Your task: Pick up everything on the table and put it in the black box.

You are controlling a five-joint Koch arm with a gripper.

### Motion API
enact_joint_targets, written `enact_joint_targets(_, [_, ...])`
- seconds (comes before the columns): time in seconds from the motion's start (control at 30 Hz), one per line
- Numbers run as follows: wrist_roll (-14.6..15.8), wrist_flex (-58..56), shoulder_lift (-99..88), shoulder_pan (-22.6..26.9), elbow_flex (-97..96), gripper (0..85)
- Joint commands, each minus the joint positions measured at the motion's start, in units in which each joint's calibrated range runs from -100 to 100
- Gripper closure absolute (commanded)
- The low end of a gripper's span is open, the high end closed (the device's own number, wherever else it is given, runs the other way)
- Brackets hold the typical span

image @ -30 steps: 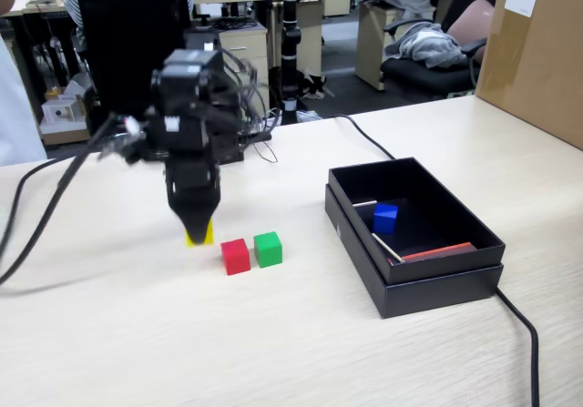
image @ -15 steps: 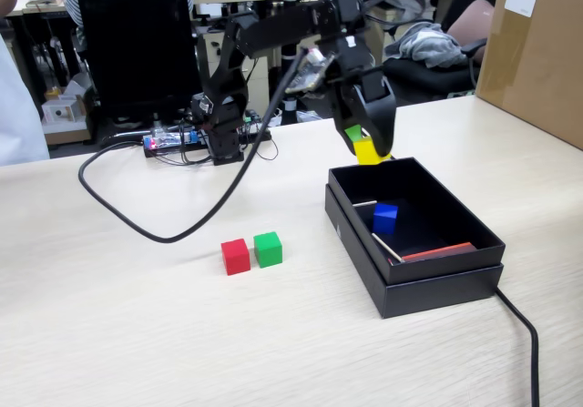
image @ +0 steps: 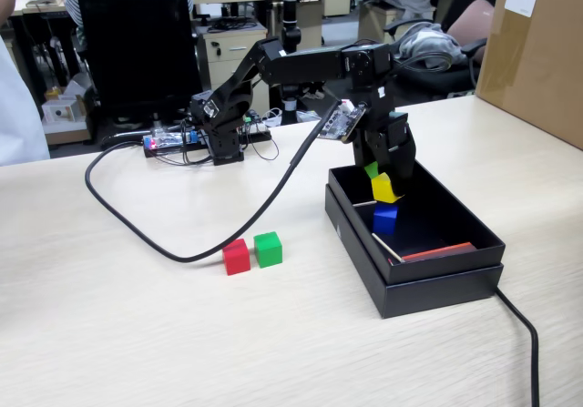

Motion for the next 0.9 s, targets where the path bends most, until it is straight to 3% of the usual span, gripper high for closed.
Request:
enact_joint_targets(0.0, [0.0,-2.2,-2.0,0.0,3.9,53.6])
enact_joint_targets(0.1, [0.0,-3.7,-4.3,-0.5,3.4,45.4])
enact_joint_targets(0.27, [-0.4,-3.9,-21.1,-2.8,-0.2,44.8])
enact_joint_targets(0.47, [-5.3,-3.9,-40.6,-11.2,-12.7,39.8])
enact_joint_targets(0.67, [-10.2,-0.4,-41.0,-19.5,-24.4,36.4])
enact_joint_targets(0.87, [-11.7,1.3,-30.5,-23.4,-24.4,36.7])
